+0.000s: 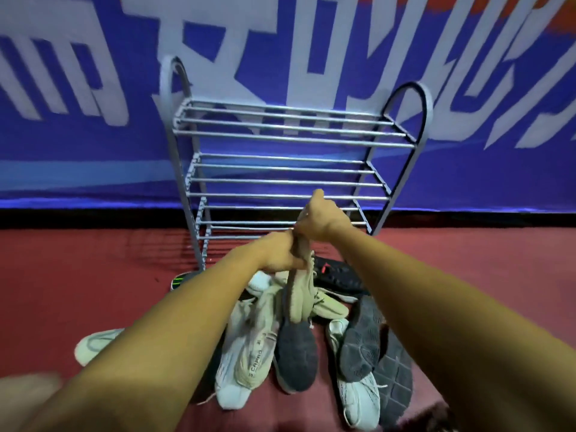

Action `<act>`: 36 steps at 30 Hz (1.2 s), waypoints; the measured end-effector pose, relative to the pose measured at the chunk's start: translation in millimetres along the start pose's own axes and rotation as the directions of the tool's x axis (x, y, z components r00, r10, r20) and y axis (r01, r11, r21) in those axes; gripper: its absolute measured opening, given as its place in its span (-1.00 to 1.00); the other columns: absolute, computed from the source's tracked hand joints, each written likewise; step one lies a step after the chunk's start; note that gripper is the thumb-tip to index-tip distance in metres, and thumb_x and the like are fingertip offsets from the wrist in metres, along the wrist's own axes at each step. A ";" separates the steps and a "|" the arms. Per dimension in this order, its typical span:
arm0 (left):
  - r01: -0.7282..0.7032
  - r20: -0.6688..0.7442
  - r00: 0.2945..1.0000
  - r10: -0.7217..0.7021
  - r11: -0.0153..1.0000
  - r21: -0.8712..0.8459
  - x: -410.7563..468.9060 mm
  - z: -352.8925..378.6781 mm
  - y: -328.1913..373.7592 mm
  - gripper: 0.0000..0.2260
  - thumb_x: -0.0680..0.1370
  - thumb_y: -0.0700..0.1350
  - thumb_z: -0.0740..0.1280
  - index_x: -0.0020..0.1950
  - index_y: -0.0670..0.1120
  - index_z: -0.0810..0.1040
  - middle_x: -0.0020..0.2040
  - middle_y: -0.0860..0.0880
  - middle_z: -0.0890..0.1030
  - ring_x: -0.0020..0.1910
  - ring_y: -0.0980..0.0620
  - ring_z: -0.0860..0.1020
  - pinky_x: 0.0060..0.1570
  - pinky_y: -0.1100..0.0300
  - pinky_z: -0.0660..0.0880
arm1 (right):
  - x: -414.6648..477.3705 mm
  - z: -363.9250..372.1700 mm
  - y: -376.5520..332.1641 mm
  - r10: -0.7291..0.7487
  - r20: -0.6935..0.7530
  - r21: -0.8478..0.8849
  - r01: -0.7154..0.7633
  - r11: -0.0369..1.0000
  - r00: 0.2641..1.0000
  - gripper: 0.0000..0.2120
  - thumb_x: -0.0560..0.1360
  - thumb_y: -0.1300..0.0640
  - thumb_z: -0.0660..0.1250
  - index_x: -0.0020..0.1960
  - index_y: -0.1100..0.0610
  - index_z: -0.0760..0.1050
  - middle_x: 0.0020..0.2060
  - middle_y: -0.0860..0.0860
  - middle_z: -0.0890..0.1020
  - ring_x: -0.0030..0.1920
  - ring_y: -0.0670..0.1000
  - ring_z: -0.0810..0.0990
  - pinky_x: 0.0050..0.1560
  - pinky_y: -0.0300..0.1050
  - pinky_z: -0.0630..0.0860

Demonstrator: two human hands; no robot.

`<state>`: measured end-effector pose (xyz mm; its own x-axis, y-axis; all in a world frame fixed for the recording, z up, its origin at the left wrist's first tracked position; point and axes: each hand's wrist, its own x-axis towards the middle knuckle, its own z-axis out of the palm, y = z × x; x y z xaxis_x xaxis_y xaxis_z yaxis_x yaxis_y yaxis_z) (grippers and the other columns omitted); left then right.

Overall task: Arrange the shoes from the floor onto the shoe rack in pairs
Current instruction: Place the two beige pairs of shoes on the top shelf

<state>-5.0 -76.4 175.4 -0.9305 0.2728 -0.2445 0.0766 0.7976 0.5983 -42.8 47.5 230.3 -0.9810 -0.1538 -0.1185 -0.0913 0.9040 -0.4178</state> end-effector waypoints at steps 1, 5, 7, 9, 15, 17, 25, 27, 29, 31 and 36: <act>0.008 -0.040 0.999 -0.009 1.000 -0.029 -2.3 -9.5 0.7 -0.58 0.42 -0.06 0.49 0.20 -0.11 0.43 0.07 -0.09 0.63 0.03 -0.10 0.61 -0.03 0.10 0.52 | 0.9 -5.7 -10.7 -0.015 -0.013 0.009 0.015 1.000 1.000 -0.39 0.48 0.05 0.40 0.37 0.24 0.19 0.20 0.20 0.57 0.16 0.29 0.57 0.04 0.09 0.52; 0.063 -0.248 0.962 -0.110 0.980 -0.191 -11.4 -46.4 0.6 -0.30 0.20 0.15 0.46 0.24 -0.12 0.36 0.07 -0.13 0.63 0.03 -0.11 0.62 0.02 -0.05 0.57 | 7.7 -33.3 -50.6 -0.118 -0.097 0.059 0.125 0.990 0.988 -0.44 0.47 0.04 0.41 0.30 0.23 0.22 0.08 0.17 0.59 0.10 0.28 0.58 -0.06 0.03 0.46; 0.038 -0.321 0.937 -0.138 0.954 -0.299 -4.6 -57.5 -9.5 -0.37 0.12 0.18 0.42 0.11 -0.02 0.38 -0.04 -0.11 0.65 -0.07 -0.09 0.64 -0.01 -0.15 0.59 | 7.6 -44.3 -63.9 -0.158 -0.146 0.104 0.174 0.979 0.977 -0.42 0.46 0.05 0.42 0.33 0.24 0.23 0.04 0.17 0.59 0.08 0.27 0.59 -0.06 0.03 0.47; 0.024 -0.388 0.905 -0.174 0.932 -0.363 -3.0 -68.8 -15.0 -0.50 0.14 0.13 0.42 0.00 0.04 0.39 -0.11 -0.07 0.67 -0.10 -0.10 0.64 -0.02 -0.16 0.59 | 7.2 -49.1 -73.3 -0.204 -0.202 0.155 0.237 0.959 0.958 -0.48 0.48 0.05 0.41 0.29 0.21 0.26 0.02 0.17 0.60 0.03 0.27 0.59 -0.07 0.03 0.48; -0.085 -0.459 0.841 -0.286 0.767 -0.636 -34.1 -91.8 0.5 -0.92 0.52 -0.20 0.41 0.00 -0.08 0.57 -0.26 -0.07 0.64 -0.44 0.09 0.55 -0.44 0.29 0.43 | 7.0 -40.6 -78.6 -0.383 -0.215 0.360 0.438 0.824 0.898 -0.70 0.51 0.14 0.30 0.23 0.10 0.41 -0.01 0.09 0.62 -0.04 0.13 0.59 -0.13 -0.11 0.42; -0.117 -0.454 0.829 -0.325 0.694 -0.710 -39.2 -98.0 1.5 -0.91 0.56 -0.23 0.34 0.04 -0.10 0.58 -0.36 -0.02 0.59 -0.59 0.16 0.45 -0.55 0.36 0.34 | 9.2 -33.7 -73.8 -0.401 -0.207 0.332 0.449 0.829 0.892 -0.74 0.50 0.16 0.31 0.19 0.11 0.51 -0.06 0.03 0.63 -0.07 0.06 0.57 -0.15 -0.16 0.37; -0.214 -0.535 0.680 -0.501 0.563 -0.798 -36.0 -144.8 -23.7 -0.93 0.50 -0.15 0.35 -0.14 -0.11 0.48 -0.36 -0.07 0.55 -0.52 0.03 0.46 -0.44 0.25 0.39 | 34.6 -15.5 -61.6 -0.397 -0.079 0.183 0.405 0.896 0.914 -0.66 0.50 -0.16 0.36 0.12 0.06 0.52 -0.04 -0.02 0.62 -0.09 0.01 0.58 -0.19 -0.09 0.44; -0.293 -0.543 0.662 -0.517 0.489 -0.822 -32.5 -153.5 -25.3 -0.93 0.52 -0.19 0.34 -0.17 -0.13 0.51 -0.47 -0.02 0.59 -0.55 0.07 0.53 -0.53 0.30 0.43 | 37.5 -10.9 -62.3 -0.394 0.006 0.264 0.379 0.887 0.919 -0.67 0.52 -0.17 0.33 0.08 0.08 0.53 -0.07 0.00 0.67 -0.13 0.02 0.62 -0.15 -0.08 0.50; -0.343 -0.534 0.681 -0.501 0.427 -0.837 -28.2 -161.0 -29.6 -0.97 0.52 -0.22 0.34 -0.08 -0.18 0.55 -0.47 -0.03 0.61 -0.50 0.05 0.56 -0.48 0.27 0.50 | 37.1 -5.1 -68.8 -0.404 0.115 0.446 0.316 0.837 0.907 -0.71 0.58 -0.09 0.29 0.08 0.13 0.55 -0.16 0.04 0.70 -0.28 0.00 0.61 -0.26 -0.15 0.46; -0.339 -0.513 0.710 -0.483 0.404 -0.850 -24.6 -169.3 -34.5 -0.86 0.51 -0.21 0.36 0.04 -0.21 0.58 -0.39 -0.08 0.65 -0.43 0.01 0.60 -0.36 0.19 0.57 | 39.3 0.5 -78.1 -0.430 0.131 0.573 0.286 0.768 0.893 -0.76 0.61 0.00 0.26 0.06 0.17 0.55 -0.19 0.10 0.71 -0.34 -0.03 0.57 -0.32 -0.19 0.42; -0.308 -0.530 0.757 -0.381 0.508 -0.805 -16.0 -189.5 -59.6 -0.86 0.54 -0.07 0.38 0.06 -0.07 0.61 -0.11 -0.09 0.70 -0.23 0.00 0.64 -0.22 0.17 0.55 | 59.3 13.7 -96.9 -0.397 -0.013 0.630 0.317 0.710 0.918 -0.80 0.57 0.08 0.23 -0.10 0.16 0.56 -0.29 0.07 0.70 -0.38 -0.06 0.54 -0.27 -0.17 0.42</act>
<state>-62.6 -230.3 288.3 -0.9238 -0.3828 -0.0086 0.0370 -0.1116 0.9931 -89.8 -54.7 251.5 -0.8661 -0.4950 0.0695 -0.2674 0.3415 -0.9011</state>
